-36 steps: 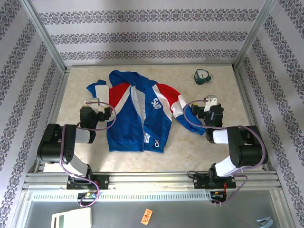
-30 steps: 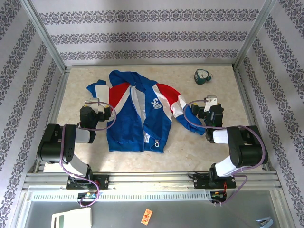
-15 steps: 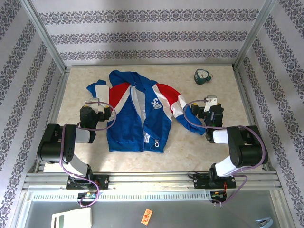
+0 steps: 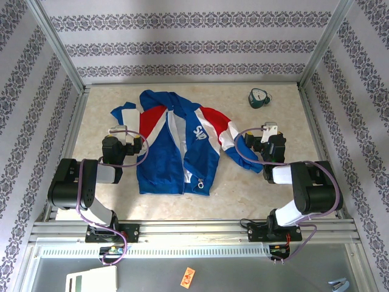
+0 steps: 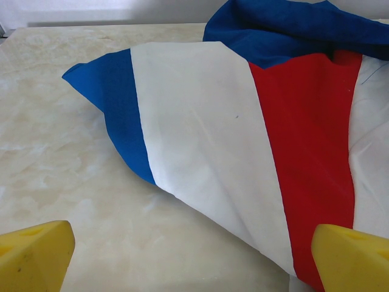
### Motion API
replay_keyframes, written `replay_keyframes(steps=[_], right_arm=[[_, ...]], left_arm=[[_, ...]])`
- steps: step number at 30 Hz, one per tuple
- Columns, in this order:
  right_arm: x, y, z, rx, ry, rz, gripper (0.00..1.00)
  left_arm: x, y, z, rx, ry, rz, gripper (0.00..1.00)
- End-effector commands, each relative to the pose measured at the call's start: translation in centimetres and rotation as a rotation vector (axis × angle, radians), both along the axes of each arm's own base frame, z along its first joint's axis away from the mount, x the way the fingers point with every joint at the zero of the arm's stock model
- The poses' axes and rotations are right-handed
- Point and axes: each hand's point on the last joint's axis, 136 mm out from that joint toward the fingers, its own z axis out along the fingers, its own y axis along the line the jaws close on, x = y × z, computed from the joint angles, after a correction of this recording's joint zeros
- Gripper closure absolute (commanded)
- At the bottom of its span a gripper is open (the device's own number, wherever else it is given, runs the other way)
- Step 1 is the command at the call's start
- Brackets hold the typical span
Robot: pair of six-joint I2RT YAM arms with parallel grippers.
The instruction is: Zip up the jacket
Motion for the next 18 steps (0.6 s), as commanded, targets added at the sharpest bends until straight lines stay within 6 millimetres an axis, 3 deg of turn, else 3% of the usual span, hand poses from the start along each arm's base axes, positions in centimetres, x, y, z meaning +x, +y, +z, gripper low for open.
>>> replay_keyframes(steps=[1, 11, 18], right_arm=[[0.6, -0.4, 1.1, 0.011, -0.039, -0.015, 0.02], [0.4, -0.1, 1.3, 0.019, -0.048, 0.013, 0.02], [-0.6, -0.3, 3.8, 0.04, -0.045, 0.0, 0.02]], left_arm=[[0.5, -0.4, 0.8, 0.001, -0.033, -0.014, 0.0], [0.2, 0.3, 1.1, 0.003, -0.05, 0.03, 0.0], [-0.5, 1.1, 3.8, -0.024, 0.022, 0.091, 0.0]])
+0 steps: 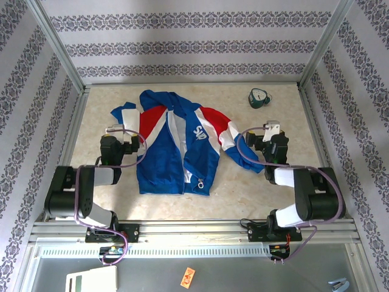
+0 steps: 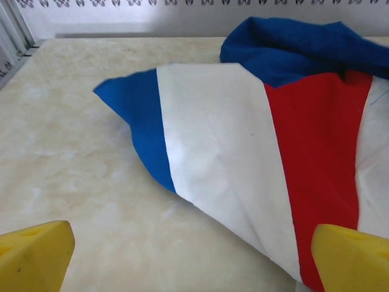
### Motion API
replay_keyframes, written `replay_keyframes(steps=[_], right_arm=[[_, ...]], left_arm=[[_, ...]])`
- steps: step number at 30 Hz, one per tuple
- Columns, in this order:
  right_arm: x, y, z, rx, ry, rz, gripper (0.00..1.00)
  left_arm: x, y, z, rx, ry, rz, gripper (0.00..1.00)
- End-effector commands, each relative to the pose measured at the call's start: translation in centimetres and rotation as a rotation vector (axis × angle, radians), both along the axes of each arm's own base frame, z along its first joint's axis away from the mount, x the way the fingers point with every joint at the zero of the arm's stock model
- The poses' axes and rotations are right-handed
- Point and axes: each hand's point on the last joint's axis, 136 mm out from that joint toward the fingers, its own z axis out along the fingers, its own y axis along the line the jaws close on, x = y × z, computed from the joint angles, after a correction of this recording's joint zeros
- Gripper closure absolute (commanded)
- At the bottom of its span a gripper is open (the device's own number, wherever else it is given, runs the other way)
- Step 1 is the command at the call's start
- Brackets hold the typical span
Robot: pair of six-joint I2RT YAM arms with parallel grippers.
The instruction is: Zip up the jacket
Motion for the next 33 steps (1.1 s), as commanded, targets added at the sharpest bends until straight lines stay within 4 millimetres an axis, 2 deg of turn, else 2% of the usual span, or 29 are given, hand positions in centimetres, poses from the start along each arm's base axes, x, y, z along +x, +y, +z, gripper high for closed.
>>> replay_keyframes(steps=[1, 4, 7, 10, 12, 13, 16, 19, 24, 27, 30, 33], right_arm=[[-0.4, 0.0, 1.5, 0.037, 0.019, -0.002, 0.02], [-0.7, 0.1, 2.1, 0.098, 0.097, -0.021, 0.06], [-0.8, 1.1, 2.9, 0.134, 0.187, -0.009, 0.12], [-1.3, 3.2, 3.1, 0.162, 0.271, 0.038, 0.16], [-2.0, 5.1, 2.4, 0.178, 0.352, 0.082, 0.21], [-2.3, 6.1, 2.1, 0.184, 0.385, 0.106, 0.24], [-3.8, 9.7, 0.5, 0.201, 0.482, 0.204, 0.47], [-5.4, 13.4, -1.1, 0.189, 0.531, 0.282, 0.66], [-7.3, 19.9, -3.8, 0.175, 0.631, 0.411, 0.77], [-8.1, 23.6, -5.7, 0.141, 0.712, 0.496, 0.86], [-8.1, 25.4, -7.3, 0.133, 0.776, 0.511, 0.93], [-7.3, 26.2, -8.4, 0.14, 0.815, 0.499, 0.95]], left_arm=[[-0.2, 0.2, 1.4, -0.04, 0.073, 0.039, 0.0], [-1.0, 0.0, 1.2, -0.076, 0.173, 0.045, 0.02], [-2.3, -0.5, 0.3, -0.133, 0.338, 0.057, 0.12], [-3.8, -2.1, -0.8, -0.221, 0.469, 0.027, 0.25], [-5.1, -3.2, -1.6, -0.263, 0.528, 0.018, 0.31], [-5.8, -3.5, -1.9, -0.264, 0.556, 0.025, 0.32], [-8.0, -5.0, -2.8, -0.253, 0.634, 0.013, 0.41], [-9.0, -7.7, -2.4, -0.283, 0.641, -0.04, 0.57], [-9.8, -10.9, -1.8, -0.259, 0.656, -0.087, 0.6], [-10.0, -14.1, -2.6, -0.304, 0.66, -0.134, 0.64], [-10.4, -18.2, -4.2, -0.36, 0.688, -0.187, 0.72], [-10.7, -21.5, -5.8, -0.341, 0.721, -0.204, 0.76]])
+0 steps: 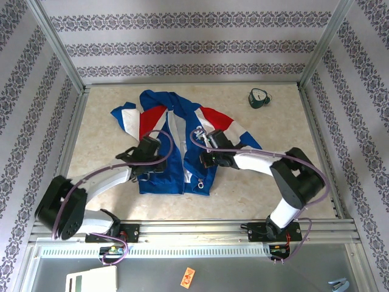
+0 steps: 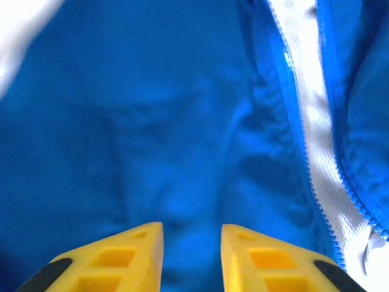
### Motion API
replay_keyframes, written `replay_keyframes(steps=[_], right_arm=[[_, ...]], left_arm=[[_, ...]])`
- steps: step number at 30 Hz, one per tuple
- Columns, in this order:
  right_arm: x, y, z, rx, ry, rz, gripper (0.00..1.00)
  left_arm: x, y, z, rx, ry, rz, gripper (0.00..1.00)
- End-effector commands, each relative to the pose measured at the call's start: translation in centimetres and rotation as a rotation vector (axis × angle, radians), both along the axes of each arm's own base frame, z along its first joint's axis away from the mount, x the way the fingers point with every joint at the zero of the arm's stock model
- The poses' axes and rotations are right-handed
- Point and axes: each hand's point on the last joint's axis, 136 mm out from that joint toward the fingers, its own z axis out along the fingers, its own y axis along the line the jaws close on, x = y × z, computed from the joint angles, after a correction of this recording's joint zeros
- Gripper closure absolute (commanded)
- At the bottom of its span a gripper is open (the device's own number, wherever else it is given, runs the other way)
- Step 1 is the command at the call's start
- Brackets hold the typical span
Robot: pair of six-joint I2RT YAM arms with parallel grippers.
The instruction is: Zip up the jacket
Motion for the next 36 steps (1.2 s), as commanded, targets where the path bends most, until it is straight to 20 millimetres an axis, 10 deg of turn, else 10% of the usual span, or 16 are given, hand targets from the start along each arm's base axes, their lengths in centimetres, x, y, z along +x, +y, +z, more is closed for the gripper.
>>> replay_keyframes(steps=[1, 19, 36], right_arm=[[1.2, 0.9, -0.3, 0.003, 0.045, -0.024, 0.95], [9.3, 3.3, -0.9, 0.001, 0.081, 0.001, 0.95], [8.6, 4.3, 4.5, -0.019, 0.027, 0.069, 0.88]], left_arm=[[0.5, -3.8, -1.2, -0.044, 0.014, 0.04, 0.76], [3.7, 1.7, -5.2, -0.166, 0.123, 0.263, 0.76], [5.1, 4.1, -1.0, -0.205, 0.078, 0.286, 0.77]])
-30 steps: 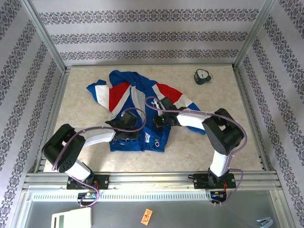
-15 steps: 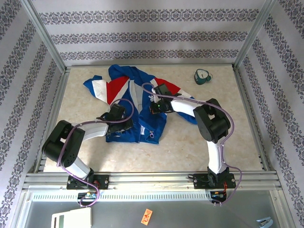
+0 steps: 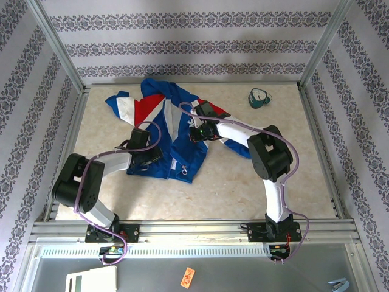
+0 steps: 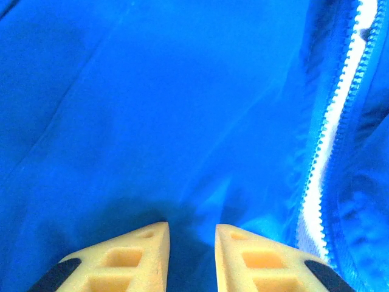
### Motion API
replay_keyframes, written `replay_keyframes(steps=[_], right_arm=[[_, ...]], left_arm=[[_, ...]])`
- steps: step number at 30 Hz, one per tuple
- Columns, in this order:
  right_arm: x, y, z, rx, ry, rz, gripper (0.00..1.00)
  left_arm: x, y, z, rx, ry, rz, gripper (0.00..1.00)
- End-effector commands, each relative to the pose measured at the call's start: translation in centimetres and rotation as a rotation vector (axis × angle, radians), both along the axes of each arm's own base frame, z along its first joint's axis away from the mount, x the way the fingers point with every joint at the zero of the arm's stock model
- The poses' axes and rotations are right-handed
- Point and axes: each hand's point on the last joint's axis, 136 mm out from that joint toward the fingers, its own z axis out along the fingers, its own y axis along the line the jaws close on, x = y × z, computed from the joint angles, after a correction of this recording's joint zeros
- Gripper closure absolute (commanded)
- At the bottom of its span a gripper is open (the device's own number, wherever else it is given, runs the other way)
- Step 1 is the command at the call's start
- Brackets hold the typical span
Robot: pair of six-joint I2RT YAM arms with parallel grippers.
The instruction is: Zip up the jacket
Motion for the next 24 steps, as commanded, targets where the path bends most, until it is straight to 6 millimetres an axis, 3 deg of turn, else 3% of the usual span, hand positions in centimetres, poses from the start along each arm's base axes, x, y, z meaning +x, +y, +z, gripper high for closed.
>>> replay_keyframes(steps=[1, 6, 13, 18, 24], right_arm=[[-1.8, 0.5, 3.7, 0.008, -0.038, 0.039, 0.88], [-4.5, 1.2, 5.6, 0.023, -0.06, 0.058, 0.84], [-9.2, 2.5, 4.7, 0.05, -0.024, 0.067, 0.78], [-12.4, 3.9, 1.5, 0.035, 0.034, 0.11, 0.76], [-13.5, 3.5, -1.9, 0.004, 0.092, 0.099, 0.75]], left_arm=[[-1.3, 0.6, 2.1, 0.042, 0.004, -0.036, 0.77], [-4.3, 1.1, 4.3, 0.15, 0.008, -0.096, 0.69], [-8.2, -0.7, 5.3, 0.254, 0.004, -0.203, 0.55], [-9.4, -3.3, 3.9, 0.283, 0.028, -0.289, 0.52], [-10.0, -6.3, 1.0, 0.326, 0.091, -0.374, 0.49]])
